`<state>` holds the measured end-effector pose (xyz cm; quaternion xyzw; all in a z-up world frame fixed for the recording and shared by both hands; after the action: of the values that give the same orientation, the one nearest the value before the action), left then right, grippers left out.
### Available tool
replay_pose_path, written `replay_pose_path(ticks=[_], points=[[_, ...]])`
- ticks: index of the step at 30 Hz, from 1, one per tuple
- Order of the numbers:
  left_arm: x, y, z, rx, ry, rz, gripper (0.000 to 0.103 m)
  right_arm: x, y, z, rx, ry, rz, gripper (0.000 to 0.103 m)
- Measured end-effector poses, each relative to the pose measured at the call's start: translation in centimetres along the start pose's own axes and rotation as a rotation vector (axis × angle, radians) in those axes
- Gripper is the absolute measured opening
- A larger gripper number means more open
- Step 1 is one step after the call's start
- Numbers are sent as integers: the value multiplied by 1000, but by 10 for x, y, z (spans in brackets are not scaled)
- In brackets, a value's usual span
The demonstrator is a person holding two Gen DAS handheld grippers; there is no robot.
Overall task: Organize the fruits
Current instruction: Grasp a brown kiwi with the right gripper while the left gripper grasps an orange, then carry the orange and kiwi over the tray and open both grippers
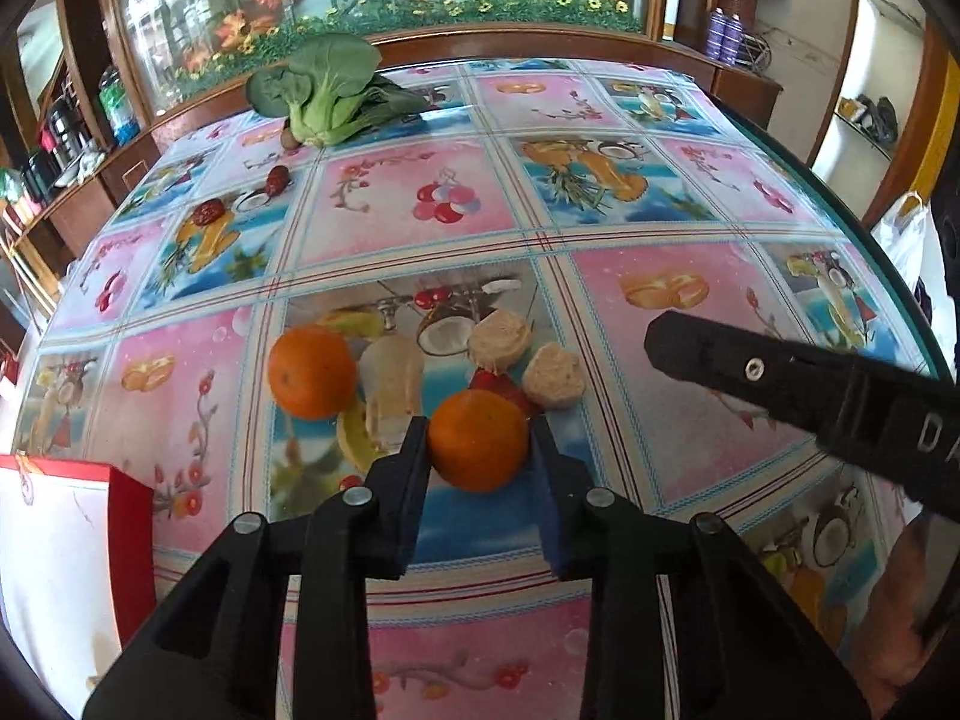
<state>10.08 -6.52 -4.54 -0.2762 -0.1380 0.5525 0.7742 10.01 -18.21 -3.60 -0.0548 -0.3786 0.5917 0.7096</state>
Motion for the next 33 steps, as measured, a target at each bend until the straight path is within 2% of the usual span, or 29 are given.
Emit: replay_pose_path(ticks=[7,11,16,21,33], points=[[3,4,27,-53,-70,12,34,20,7,-1,-7,-14,93,20],[6,6,48,-100,-130,12,34,33,11,3,-31,-20,153,20],[10,11,71,-138,-167,12,34,43,15,7,-67,-28,208,20],[17,20,88,-164,-178,27,34,47,16,9,-97,-27,240,20],[37,52,109,-168,-189,100,34,46,21,4,-117,31,278,20]])
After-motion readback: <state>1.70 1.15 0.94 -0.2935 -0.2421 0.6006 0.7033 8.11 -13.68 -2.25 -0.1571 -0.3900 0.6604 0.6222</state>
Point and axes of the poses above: each gripper's, at about its wrist camera, not at the fingertips, and z roughly against the way its jaws point, x to its left, y to its underside, the point moved 6 cm from there along -z, roughly the way its jaws point, and after that the axes turned 9 degrees about y, right-handed, at the moved point
